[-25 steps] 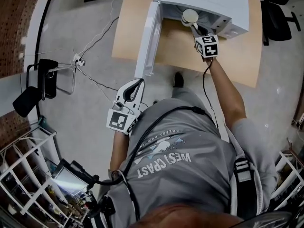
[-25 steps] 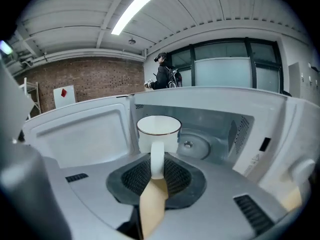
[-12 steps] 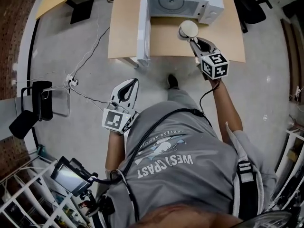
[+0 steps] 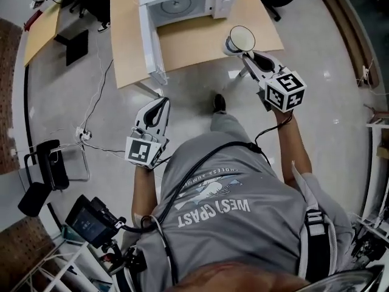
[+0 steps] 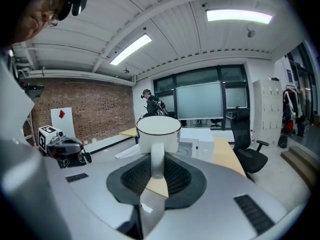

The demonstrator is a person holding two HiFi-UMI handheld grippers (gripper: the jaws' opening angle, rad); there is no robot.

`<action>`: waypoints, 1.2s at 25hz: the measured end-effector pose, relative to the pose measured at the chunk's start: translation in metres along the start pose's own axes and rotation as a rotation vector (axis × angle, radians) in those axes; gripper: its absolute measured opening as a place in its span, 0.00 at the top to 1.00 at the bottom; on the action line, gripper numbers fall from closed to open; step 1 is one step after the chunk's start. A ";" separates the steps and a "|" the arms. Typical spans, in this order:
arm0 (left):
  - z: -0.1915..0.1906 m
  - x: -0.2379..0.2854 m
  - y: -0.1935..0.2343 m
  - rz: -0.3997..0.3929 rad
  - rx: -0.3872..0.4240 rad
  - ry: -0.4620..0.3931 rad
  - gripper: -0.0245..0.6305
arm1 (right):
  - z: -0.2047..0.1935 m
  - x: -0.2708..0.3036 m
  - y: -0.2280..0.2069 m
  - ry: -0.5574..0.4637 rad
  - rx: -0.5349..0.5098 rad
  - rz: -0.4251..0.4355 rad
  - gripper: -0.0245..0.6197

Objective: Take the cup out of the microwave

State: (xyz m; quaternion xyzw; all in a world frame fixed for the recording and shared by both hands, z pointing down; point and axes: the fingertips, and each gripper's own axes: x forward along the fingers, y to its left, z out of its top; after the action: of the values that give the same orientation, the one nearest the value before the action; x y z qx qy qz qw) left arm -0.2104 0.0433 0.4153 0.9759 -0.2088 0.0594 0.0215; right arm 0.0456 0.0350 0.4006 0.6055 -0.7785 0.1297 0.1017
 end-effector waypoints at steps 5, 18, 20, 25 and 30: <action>0.004 0.048 -0.030 -0.084 -0.002 -0.043 0.90 | -0.014 -0.036 -0.069 0.001 0.036 -0.112 0.86; -0.009 0.175 -0.037 -0.003 -0.036 0.104 0.90 | -0.026 0.051 -0.270 0.050 0.119 -0.122 0.86; -0.011 0.203 -0.034 0.000 -0.017 0.151 0.89 | -0.028 0.078 -0.307 0.062 0.129 -0.111 0.86; 0.003 0.260 -0.019 0.002 -0.064 0.123 0.90 | -0.040 0.143 -0.388 0.130 0.121 -0.168 0.86; 0.004 0.264 -0.006 0.056 -0.095 0.158 0.89 | -0.075 0.218 -0.425 0.211 0.136 -0.187 0.86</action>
State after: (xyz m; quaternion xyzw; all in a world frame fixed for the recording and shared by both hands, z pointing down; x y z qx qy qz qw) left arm 0.0318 -0.0582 0.4443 0.9598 -0.2362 0.1269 0.0826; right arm 0.4038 -0.2396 0.5742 0.6637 -0.6933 0.2350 0.1535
